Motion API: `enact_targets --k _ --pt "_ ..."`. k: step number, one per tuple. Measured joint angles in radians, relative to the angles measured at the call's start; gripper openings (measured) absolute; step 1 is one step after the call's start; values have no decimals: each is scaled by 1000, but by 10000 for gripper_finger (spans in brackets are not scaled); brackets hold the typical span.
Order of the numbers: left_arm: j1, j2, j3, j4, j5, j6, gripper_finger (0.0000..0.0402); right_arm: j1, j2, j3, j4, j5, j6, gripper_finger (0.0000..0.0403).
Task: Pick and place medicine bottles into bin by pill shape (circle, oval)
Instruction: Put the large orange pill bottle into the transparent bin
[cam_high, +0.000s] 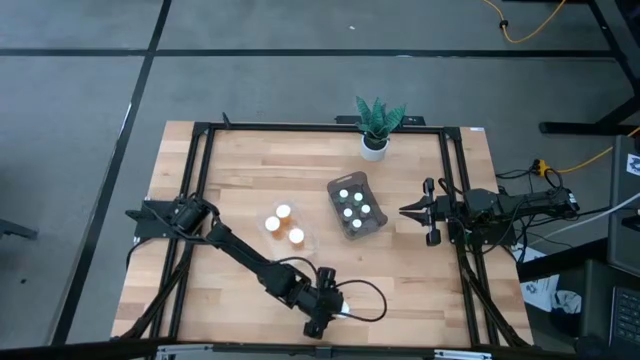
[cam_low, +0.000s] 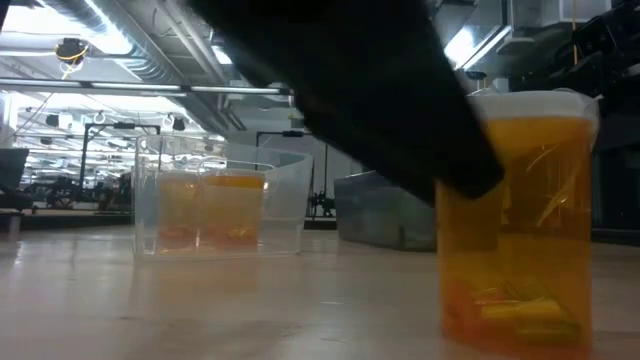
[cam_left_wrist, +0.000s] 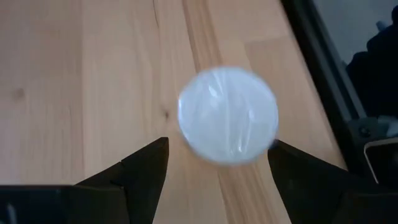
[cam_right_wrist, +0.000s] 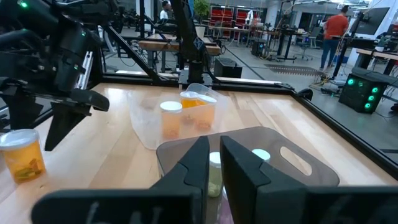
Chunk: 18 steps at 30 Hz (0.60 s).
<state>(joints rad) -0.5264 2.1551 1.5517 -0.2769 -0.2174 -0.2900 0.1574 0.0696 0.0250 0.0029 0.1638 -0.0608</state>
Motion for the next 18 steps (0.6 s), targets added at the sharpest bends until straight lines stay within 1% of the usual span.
enact_targets --k 5,7,12,18 --pt "7 17 2 81 -1 39 266 0 0 0 0 0 0 43" --pt "10 27 0 70 1 38 266 0 0 0 0 0 0 43" --pt "15 36 1 136 0 64 266 0 0 0 1 0 0 43" --pt "18 35 1 133 -1 64 265 0 0 0 2 0 0 43"
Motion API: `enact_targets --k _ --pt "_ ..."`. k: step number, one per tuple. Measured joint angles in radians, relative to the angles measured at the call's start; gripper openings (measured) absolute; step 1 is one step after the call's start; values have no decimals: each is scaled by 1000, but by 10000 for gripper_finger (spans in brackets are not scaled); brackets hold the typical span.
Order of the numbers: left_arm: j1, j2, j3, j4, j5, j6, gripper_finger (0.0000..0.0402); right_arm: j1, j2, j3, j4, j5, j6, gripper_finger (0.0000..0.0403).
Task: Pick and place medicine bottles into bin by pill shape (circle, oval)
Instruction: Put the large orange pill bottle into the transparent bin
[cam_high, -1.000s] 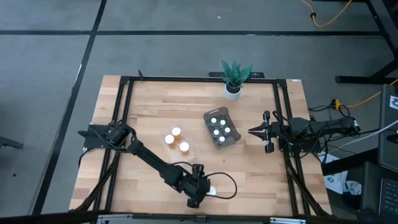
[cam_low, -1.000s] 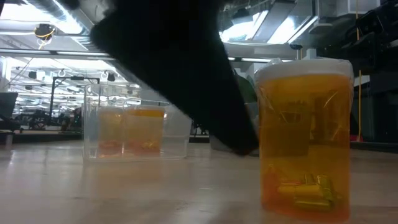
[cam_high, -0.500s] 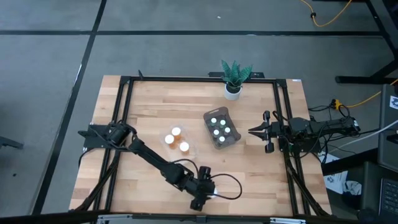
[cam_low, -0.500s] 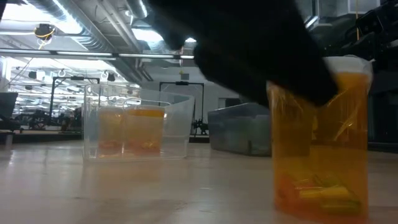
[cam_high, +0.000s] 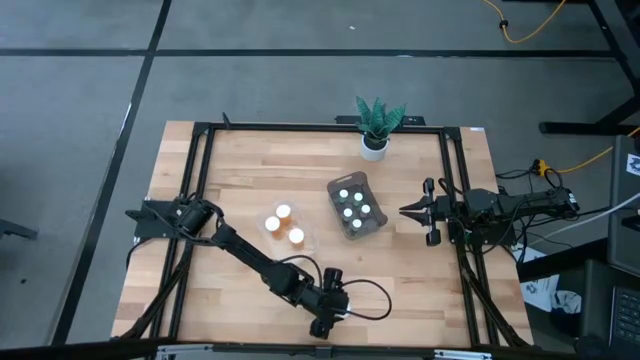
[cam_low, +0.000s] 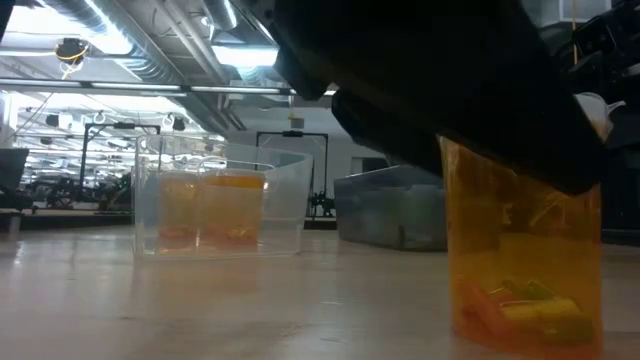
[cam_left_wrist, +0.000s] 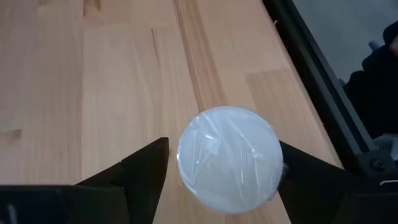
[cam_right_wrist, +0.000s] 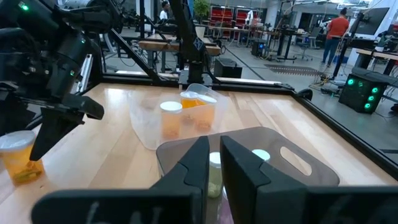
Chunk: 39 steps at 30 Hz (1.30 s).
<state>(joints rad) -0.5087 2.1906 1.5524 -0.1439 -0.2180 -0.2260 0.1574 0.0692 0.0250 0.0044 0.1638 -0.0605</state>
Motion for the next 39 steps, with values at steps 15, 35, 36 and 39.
enact_targets --k 15,35,36,39 --pt "-6 -153 -1 -200 -40 1 174 0 0 0 -1 0 0 43" --pt "-44 -772 -511 -426 -349 -249 177 0 0 0 -2 0 0 43" --pt "-35 -792 -549 -415 -349 -273 177 0 0 0 -2 0 0 43" --pt "-12 -819 -659 -354 -338 -325 177 0 0 0 -2 0 0 43"
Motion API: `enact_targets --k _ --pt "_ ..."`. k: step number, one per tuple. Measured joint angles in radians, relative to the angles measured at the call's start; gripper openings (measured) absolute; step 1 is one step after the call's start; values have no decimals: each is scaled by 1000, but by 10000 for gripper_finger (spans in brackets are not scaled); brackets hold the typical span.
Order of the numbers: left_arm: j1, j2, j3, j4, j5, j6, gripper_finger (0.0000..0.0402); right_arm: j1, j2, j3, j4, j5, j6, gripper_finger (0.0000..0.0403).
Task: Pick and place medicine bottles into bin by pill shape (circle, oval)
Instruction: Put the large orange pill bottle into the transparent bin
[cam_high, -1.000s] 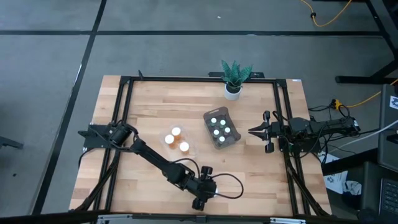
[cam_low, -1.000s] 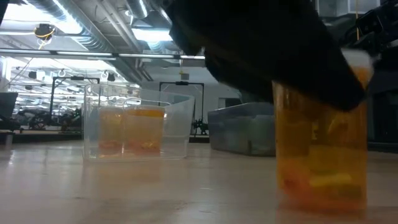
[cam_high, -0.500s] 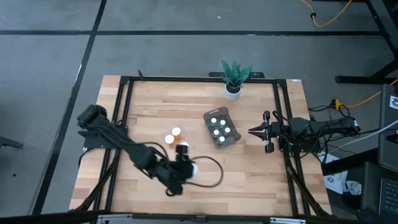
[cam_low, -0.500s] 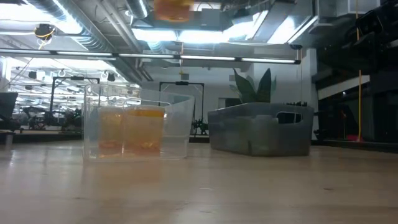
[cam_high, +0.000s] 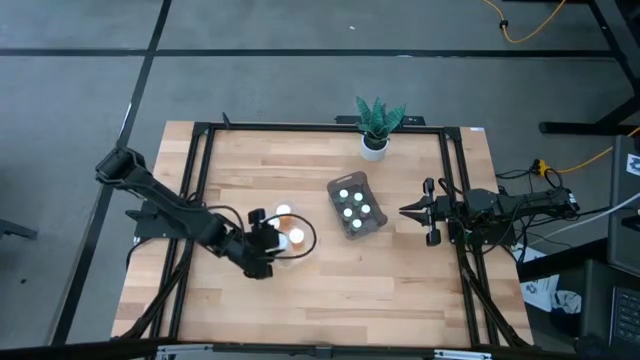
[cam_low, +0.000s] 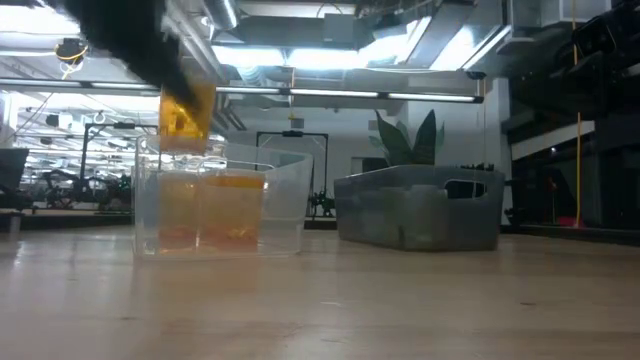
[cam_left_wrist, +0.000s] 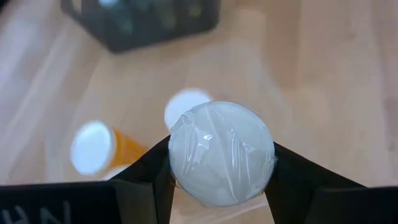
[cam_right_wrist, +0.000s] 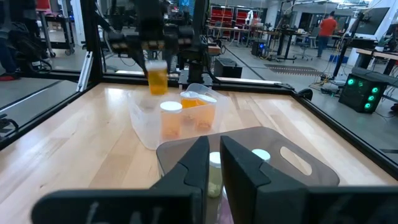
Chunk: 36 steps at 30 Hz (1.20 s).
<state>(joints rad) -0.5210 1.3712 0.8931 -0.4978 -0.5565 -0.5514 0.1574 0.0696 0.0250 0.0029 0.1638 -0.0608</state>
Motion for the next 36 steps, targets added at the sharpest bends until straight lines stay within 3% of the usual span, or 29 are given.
enact_targets --k 6,12,19,24,36 --pt "43 2 -169 216 19 -16 177 0 0 0 0 0 0 43" --pt "76 3 -226 262 95 -22 177 0 0 0 0 0 0 43" --pt "110 17 -228 274 101 -17 182 0 0 0 0 0 0 43" --pt "130 55 -229 272 179 -1 213 0 0 0 0 0 0 43" --pt "130 74 -194 297 181 62 272 0 0 0 0 0 0 43"
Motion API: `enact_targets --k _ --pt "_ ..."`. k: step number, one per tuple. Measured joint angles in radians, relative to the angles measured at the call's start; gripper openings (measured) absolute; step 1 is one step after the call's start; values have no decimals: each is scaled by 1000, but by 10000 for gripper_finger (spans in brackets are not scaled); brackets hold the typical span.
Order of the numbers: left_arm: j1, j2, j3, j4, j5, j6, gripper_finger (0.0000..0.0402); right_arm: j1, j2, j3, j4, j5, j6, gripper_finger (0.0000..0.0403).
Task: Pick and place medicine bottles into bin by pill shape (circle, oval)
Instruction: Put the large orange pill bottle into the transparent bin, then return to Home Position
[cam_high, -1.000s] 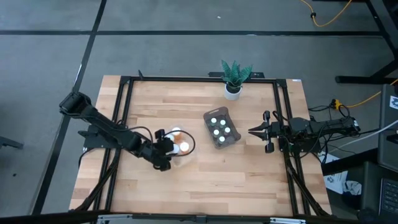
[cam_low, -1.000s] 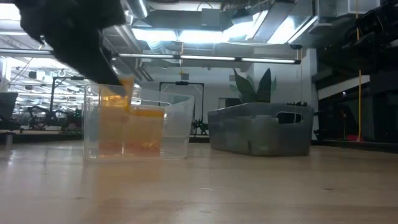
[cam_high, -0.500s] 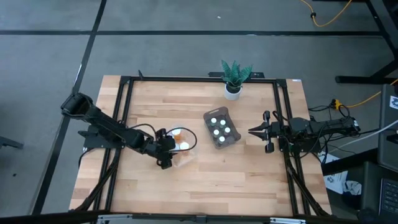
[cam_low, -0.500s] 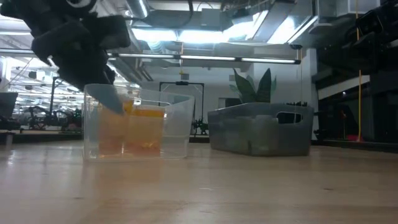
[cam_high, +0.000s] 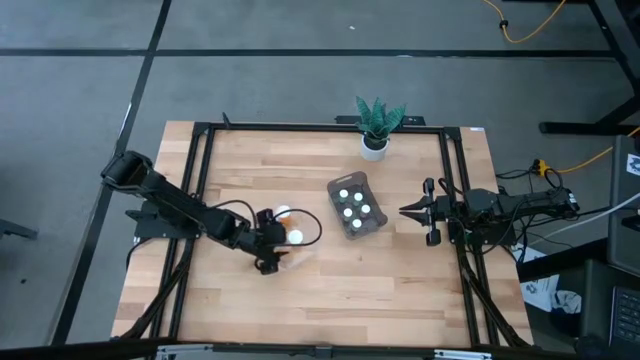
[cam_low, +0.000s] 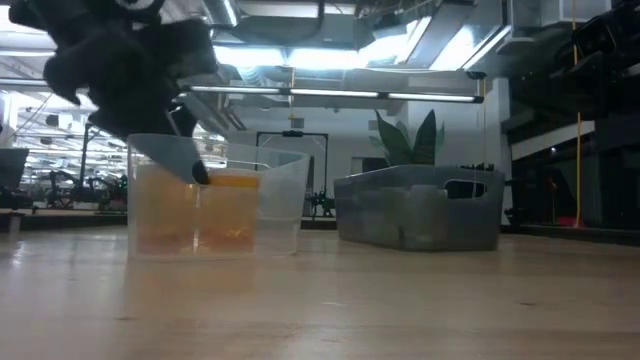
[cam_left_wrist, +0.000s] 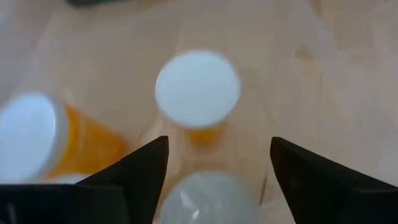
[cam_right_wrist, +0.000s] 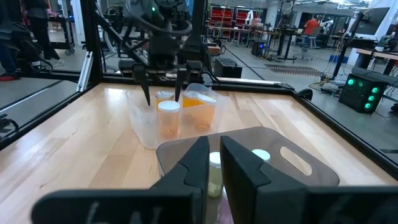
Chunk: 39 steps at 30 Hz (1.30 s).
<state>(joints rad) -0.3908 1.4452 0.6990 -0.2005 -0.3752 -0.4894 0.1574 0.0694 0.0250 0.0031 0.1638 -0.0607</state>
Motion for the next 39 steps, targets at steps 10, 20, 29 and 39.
enact_targets --k 10,20,29,39 --pt "-2 -8 192 -178 -39 158 275 0 0 0 0 0 0 43" --pt "-31 -18 442 -272 -24 89 273 0 0 0 0 0 0 43" --pt "-26 -163 478 -518 34 75 273 0 0 0 0 0 0 43" --pt "-125 -681 132 -481 -192 -9 273 0 0 0 0 0 0 43"
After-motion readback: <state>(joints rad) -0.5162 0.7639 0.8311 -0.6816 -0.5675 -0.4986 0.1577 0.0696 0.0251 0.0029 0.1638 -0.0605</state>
